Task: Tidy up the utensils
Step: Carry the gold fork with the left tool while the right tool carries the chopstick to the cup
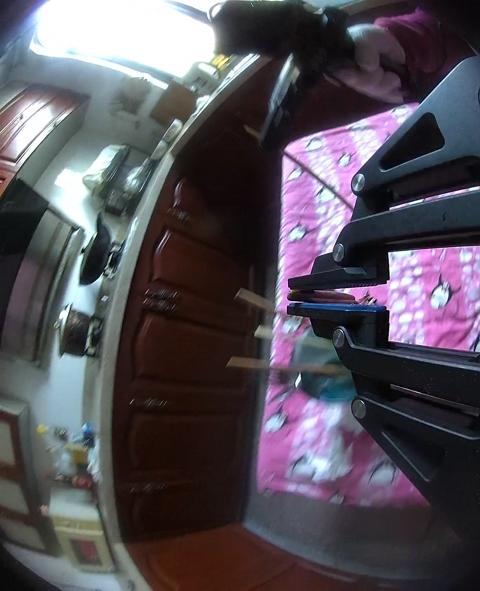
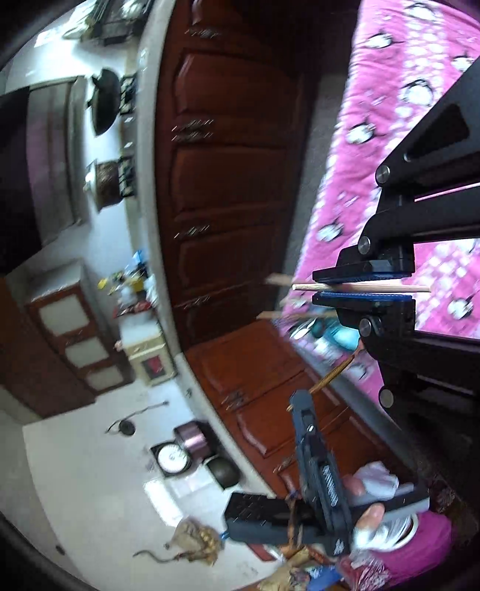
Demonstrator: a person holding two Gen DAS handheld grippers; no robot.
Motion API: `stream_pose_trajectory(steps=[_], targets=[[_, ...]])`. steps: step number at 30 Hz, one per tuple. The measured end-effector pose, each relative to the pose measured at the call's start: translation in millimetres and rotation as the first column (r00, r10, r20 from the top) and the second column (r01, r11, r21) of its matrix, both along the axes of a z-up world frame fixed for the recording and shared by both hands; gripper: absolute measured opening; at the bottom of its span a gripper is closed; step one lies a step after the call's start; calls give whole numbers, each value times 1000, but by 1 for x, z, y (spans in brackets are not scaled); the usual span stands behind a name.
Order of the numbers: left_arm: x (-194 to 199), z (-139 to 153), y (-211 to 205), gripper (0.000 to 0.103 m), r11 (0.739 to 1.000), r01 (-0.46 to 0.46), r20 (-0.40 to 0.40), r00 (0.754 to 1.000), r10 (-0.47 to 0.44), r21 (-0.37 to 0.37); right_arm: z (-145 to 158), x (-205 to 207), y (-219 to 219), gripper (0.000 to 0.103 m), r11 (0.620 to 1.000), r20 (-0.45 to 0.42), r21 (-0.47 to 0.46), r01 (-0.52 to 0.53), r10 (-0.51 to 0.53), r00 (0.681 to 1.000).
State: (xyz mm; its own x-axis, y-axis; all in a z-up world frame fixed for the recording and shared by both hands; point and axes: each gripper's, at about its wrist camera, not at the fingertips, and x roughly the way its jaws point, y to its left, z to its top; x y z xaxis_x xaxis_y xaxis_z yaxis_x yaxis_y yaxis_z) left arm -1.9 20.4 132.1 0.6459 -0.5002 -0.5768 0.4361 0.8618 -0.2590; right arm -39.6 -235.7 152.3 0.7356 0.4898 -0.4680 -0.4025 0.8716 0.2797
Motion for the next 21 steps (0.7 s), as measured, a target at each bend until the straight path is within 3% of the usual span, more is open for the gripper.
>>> stream_pose_trajectory(steps=[6, 12, 21], targets=[[21, -5, 29, 5, 996, -88, 17, 996, 87, 25, 24, 21, 37, 4, 1000, 59, 5, -22, 22, 998], [38, -29, 37, 5, 990, -132, -11, 991, 133, 52, 11, 48, 68, 4, 999, 37, -12, -34, 34, 999], [51, -54, 32, 5, 983, -153, -27, 987, 156, 97, -10, 77, 79, 4, 999, 0, -15, -32, 32, 999]])
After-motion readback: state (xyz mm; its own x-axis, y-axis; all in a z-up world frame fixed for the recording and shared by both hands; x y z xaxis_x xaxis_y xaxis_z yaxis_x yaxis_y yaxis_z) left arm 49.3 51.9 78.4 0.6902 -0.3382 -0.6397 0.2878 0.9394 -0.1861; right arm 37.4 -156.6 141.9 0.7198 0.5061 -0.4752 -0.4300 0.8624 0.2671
